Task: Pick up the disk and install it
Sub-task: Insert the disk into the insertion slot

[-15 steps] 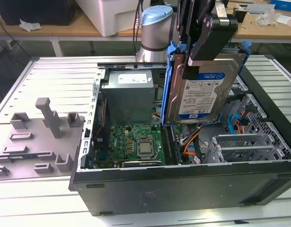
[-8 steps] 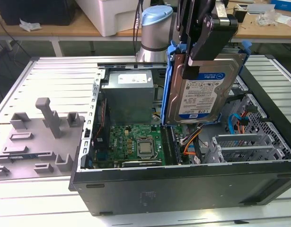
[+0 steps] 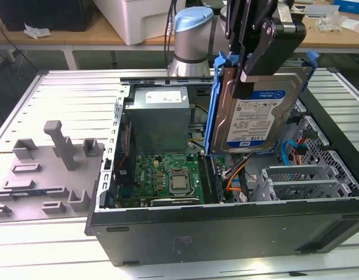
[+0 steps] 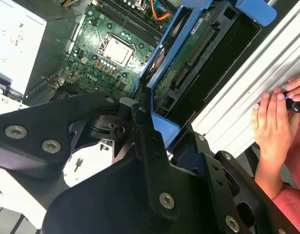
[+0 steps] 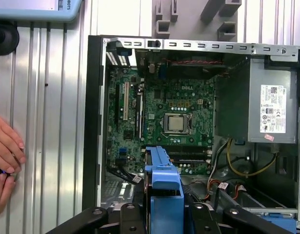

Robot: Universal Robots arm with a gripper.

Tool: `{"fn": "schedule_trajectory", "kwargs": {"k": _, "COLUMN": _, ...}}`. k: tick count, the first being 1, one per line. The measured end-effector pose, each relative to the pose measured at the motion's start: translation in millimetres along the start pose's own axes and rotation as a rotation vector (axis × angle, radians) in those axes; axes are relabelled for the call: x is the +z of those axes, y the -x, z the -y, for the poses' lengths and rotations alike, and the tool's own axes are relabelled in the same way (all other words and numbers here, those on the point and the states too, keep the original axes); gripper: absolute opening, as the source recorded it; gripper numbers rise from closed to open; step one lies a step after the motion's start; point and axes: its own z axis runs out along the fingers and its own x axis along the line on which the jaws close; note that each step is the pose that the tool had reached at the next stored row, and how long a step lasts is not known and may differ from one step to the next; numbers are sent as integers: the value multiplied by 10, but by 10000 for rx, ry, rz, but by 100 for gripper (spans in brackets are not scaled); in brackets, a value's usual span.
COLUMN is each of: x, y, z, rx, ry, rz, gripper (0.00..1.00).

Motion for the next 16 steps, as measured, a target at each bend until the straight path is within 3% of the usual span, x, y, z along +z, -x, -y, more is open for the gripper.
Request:
{"fn": "schedule_trajectory", "kwargs": {"k": 11, "x": -2, "y": -139, "z": 80, "rx": 0, "ry": 0, "rz": 0, "gripper": 37}}
{"fn": "schedule_trajectory", "kwargs": {"k": 16, "x": -5, "y": -181, "z": 167, "rx": 0, "ry": 3, "rz": 0, "gripper": 37}}
